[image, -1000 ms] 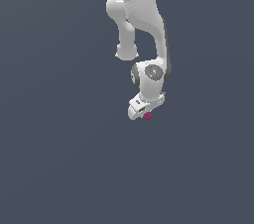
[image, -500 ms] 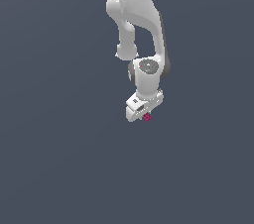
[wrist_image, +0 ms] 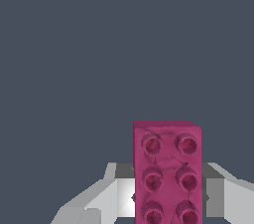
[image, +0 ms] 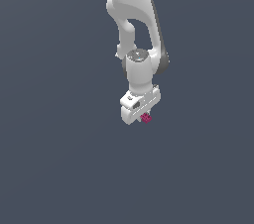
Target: Pick up the object and move it to a goal position.
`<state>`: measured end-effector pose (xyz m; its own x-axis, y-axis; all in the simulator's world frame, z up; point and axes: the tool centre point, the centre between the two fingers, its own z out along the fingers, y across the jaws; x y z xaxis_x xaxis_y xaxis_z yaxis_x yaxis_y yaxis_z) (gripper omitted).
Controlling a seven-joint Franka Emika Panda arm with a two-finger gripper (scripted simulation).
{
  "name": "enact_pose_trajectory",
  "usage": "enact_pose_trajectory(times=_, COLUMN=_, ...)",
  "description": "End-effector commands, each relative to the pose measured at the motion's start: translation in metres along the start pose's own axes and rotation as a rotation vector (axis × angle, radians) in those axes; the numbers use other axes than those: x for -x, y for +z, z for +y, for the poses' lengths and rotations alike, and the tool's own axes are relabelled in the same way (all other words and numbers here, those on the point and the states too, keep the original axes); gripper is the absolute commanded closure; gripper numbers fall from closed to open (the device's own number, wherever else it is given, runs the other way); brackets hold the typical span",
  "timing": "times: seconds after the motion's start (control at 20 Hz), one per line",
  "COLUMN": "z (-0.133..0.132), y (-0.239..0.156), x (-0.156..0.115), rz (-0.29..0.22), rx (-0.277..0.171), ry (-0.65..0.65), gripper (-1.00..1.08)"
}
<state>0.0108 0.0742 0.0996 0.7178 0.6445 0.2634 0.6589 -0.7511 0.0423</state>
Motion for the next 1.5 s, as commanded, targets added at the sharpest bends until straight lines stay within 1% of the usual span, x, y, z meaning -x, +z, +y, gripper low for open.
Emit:
enact_pose_trajectory(times=0.0, z=0.009, y=-0.012, x=-0.008, rz=0.041, rx=0.003, ry=-0.029, gripper=1.08)
enact_pose_trajectory(times=0.95, z=0.067, y=-0.107, x=-0.055, rz=0.328, rx=0.015, ry=-0.225, gripper=1.08)
enact_pose_trajectory(times=1.45, z=0.096, y=-0.168, x=-0.074, rz=0.498, rx=0.02, ry=-0.34, gripper=1.08)
